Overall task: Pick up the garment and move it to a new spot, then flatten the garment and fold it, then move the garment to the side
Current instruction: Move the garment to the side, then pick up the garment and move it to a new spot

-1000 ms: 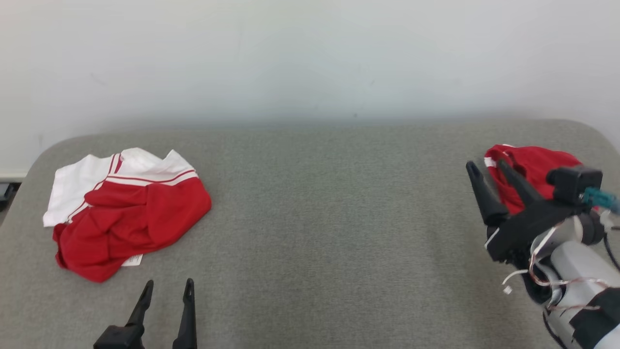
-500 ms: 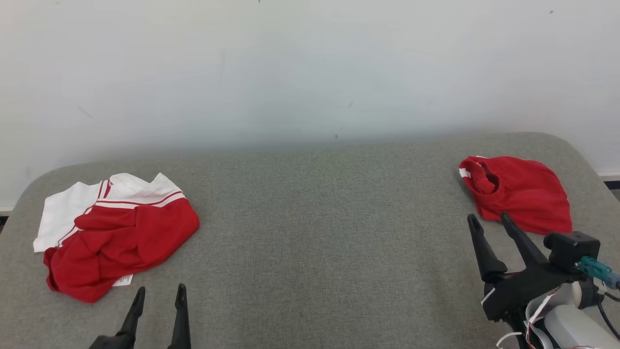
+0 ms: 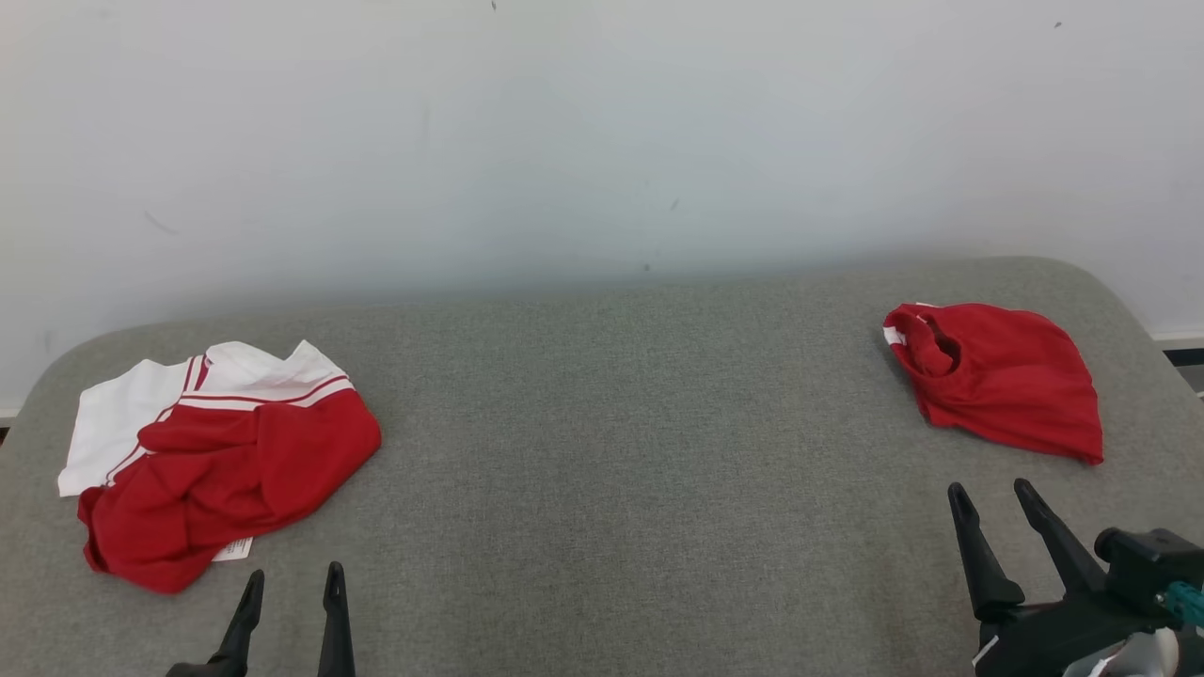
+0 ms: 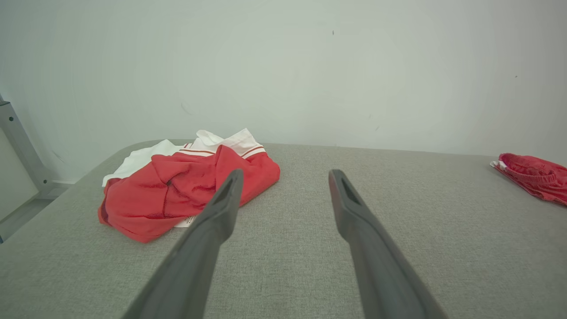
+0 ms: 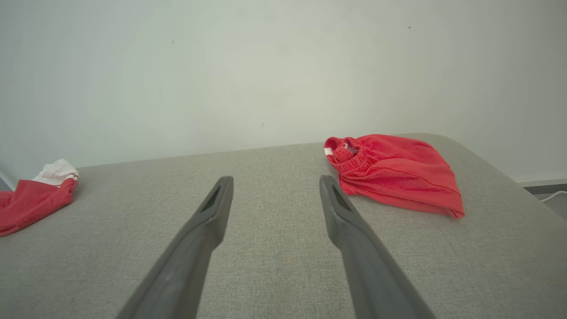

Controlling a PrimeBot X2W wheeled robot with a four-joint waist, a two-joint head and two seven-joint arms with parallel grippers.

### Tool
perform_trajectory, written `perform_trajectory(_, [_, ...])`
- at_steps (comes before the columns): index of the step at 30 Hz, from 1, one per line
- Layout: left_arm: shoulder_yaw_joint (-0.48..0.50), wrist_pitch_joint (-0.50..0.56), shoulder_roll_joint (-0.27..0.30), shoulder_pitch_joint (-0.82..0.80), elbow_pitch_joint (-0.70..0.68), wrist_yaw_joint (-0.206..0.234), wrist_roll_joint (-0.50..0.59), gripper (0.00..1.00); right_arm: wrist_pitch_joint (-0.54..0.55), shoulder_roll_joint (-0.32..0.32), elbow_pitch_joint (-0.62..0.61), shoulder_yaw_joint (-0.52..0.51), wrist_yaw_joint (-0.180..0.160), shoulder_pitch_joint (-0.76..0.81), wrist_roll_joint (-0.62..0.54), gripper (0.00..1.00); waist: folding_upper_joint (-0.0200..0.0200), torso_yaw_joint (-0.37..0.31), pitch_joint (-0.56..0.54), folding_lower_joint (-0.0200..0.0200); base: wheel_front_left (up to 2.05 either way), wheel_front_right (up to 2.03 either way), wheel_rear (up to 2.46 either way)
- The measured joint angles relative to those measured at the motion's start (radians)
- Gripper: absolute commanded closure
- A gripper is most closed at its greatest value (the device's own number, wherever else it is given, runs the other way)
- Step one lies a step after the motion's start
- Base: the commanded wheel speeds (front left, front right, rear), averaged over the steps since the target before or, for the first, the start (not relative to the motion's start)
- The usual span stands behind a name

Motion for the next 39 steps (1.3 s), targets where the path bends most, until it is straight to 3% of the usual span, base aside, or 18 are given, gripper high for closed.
perform_trajectory(16, [0.003,0.055,0.012,0.000,-0.008,0.000,0.052,0.00,-0.007,0.026,-0.038,-0.115,-0.001,0.078,-0.083,0.00,0.0001,-0.004,0.005,0.0000,0.00,0.00,0.00])
perform_trajectory(39, [0.008,0.092,0.000,-0.004,-0.028,0.000,0.058,0.00,0.021,0.087,-0.090,-0.198,-0.001,0.131,-0.164,0.00,0.0001,0.022,0.016,0.0000,0.00,0.00,0.00])
